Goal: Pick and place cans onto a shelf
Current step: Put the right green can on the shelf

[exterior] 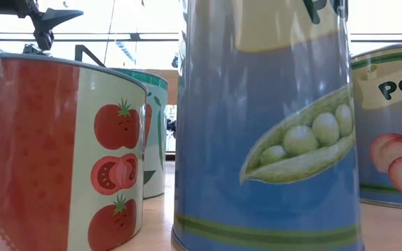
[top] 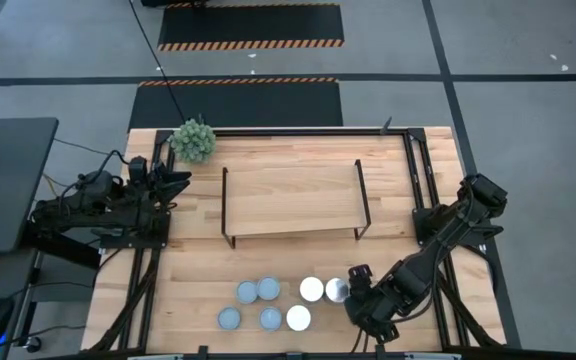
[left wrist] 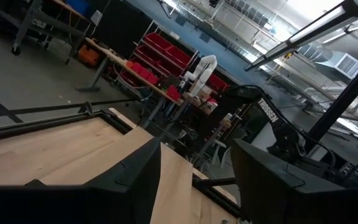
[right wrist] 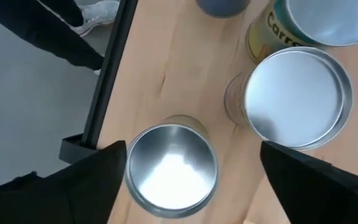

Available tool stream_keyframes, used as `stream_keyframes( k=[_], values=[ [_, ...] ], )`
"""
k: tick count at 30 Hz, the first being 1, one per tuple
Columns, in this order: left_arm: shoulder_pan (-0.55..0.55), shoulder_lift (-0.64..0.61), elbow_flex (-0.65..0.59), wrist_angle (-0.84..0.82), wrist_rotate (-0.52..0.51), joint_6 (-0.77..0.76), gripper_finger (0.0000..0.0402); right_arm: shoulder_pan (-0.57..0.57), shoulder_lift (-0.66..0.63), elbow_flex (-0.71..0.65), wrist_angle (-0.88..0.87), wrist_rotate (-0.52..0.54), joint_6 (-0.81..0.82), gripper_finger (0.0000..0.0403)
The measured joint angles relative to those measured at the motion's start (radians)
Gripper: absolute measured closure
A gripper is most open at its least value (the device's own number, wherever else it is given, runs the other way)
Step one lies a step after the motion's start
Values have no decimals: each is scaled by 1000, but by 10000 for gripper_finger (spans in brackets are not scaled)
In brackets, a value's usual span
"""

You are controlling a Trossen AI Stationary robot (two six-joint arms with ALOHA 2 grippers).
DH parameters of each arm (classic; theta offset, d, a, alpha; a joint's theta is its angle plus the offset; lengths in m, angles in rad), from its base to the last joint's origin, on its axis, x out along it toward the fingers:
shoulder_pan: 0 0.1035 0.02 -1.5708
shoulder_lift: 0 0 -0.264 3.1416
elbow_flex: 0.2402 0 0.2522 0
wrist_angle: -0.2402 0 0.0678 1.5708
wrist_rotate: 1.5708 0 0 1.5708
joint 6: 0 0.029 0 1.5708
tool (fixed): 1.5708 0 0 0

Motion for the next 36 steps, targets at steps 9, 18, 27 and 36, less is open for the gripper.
stream_keyframes(
  k=[9,18,27,36],
  values=[
    [0,0,0,0,0,1,200,63,-1,-49,33,68,58,4],
    [0,0,0,1,0,0,200,73,-1,-83,60,97,53,4],
    [0,0,0,0,0,0,200,100,-1,-122,122,109,45,4],
    [0,0,0,0,0,0,200,103,-1,-152,162,132,42,4]
  ],
)
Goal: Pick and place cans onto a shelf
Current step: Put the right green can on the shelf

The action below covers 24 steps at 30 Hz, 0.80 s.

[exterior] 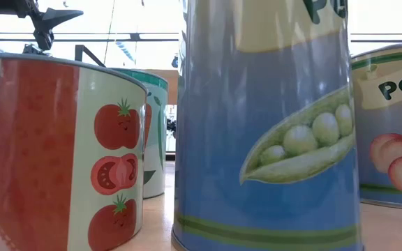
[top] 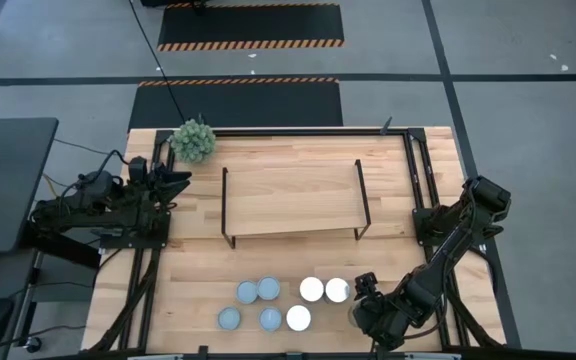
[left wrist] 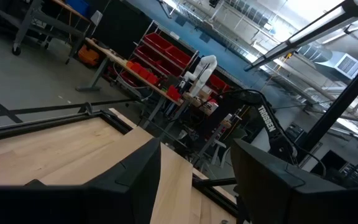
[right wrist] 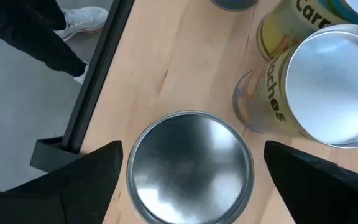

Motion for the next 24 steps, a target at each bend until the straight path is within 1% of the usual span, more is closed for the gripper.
stream_keyframes(
  k=[10,13,19,24],
  values=[
    [0,0,0,0,0,0,200,-4,0,-109,120,8,-5,9],
    [0,0,0,0,0,0,200,-10,0,-132,149,-9,-4,28],
    [0,0,0,0,0,0,200,-29,0,-134,157,-12,-7,91],
    [0,0,0,1,0,-14,200,-42,0,-131,155,-43,-5,94]
  ],
)
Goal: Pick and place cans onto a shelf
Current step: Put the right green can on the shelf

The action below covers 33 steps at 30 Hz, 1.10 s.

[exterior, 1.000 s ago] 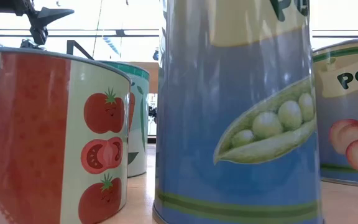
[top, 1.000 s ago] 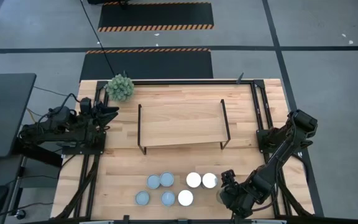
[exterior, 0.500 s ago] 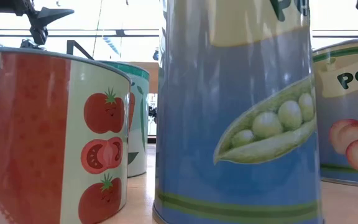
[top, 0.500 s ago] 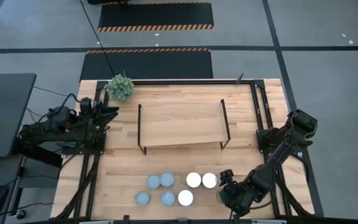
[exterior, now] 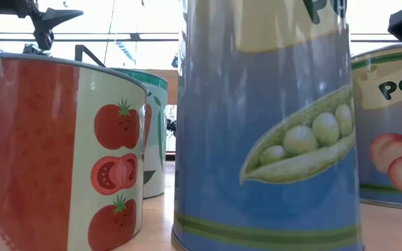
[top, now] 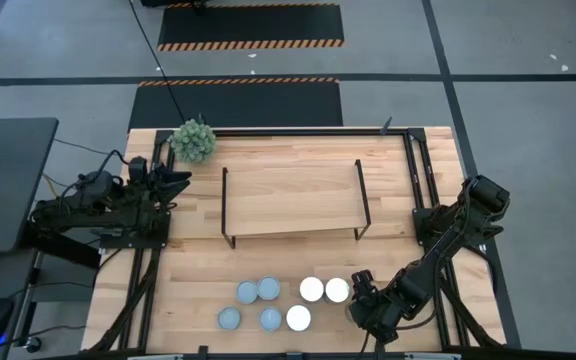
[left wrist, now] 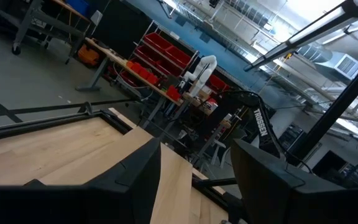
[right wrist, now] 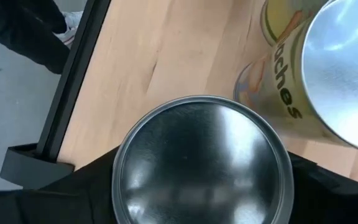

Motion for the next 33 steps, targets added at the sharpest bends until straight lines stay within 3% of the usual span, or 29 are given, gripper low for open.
stream_keyframes(
  k=[10,19,33],
  values=[
    [0,0,0,9,0,-13,200,-22,-17,66,-185,-17,16,90],
    [0,0,0,11,-27,23,200,-105,-110,157,-328,-16,16,91],
    [0,0,0,13,-30,41,201,-245,-173,391,-627,-10,-157,90]
  ],
)
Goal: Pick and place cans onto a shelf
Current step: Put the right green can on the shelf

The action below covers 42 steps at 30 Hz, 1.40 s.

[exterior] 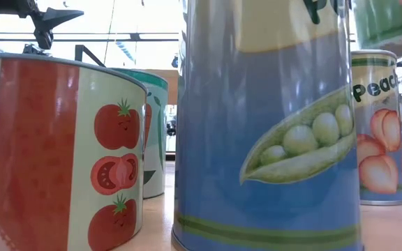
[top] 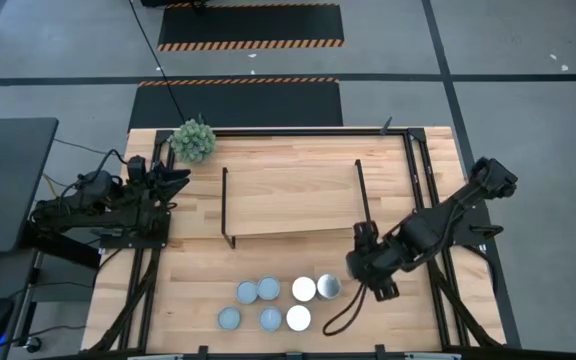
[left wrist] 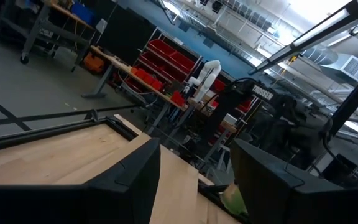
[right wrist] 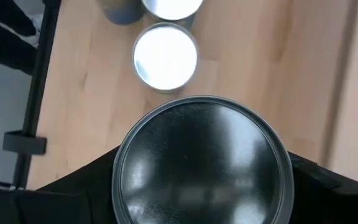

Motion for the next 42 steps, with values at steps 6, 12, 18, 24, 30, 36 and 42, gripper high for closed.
stream_keyframes(
  k=[6,12,18,24,30,36,42],
  values=[
    [0,0,0,0,0,0,201,-60,0,109,-31,24,-60,90],
    [0,0,0,0,-1,22,200,-137,-1,199,-61,53,-115,89],
    [0,0,0,1,-1,26,200,-216,-21,211,-110,44,-160,89],
    [0,0,0,1,-7,27,200,-308,-67,211,-122,66,-226,89],
    [0,0,0,1,-25,36,200,-455,-90,210,-131,43,-387,89],
    [0,0,0,1,-27,37,200,-647,-90,162,-114,-76,-528,89],
    [0,0,0,1,-27,33,200,-786,-90,87,-45,-178,-649,89]
  ],
)
